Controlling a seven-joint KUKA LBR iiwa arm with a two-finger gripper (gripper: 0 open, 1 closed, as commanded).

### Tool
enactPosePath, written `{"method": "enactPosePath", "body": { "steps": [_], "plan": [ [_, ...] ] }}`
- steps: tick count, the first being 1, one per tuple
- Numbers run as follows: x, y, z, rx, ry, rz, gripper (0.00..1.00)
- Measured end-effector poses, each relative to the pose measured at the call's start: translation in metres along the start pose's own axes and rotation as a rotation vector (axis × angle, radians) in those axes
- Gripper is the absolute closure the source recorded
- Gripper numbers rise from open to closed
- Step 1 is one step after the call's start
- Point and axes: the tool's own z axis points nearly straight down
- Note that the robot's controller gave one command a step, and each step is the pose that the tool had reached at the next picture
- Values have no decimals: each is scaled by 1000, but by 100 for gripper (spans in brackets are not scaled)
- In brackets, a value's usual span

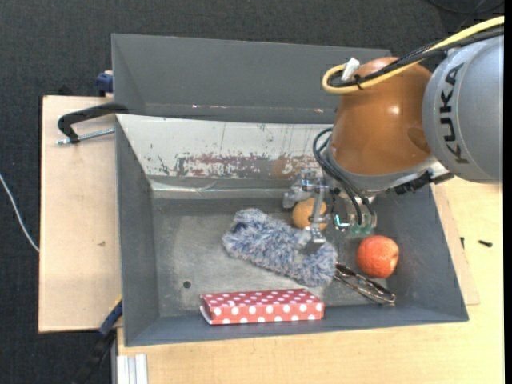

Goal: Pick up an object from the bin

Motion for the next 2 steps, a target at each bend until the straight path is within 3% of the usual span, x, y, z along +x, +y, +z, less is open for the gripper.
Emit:
{"method": "enactPosePath", "body": {
  "steps": [1, 2],
  "plan": [
    [-2, 0, -4, 0, -8, 1, 0],
    [13, -36, 78, -1, -12, 48, 0]
  ]
}}
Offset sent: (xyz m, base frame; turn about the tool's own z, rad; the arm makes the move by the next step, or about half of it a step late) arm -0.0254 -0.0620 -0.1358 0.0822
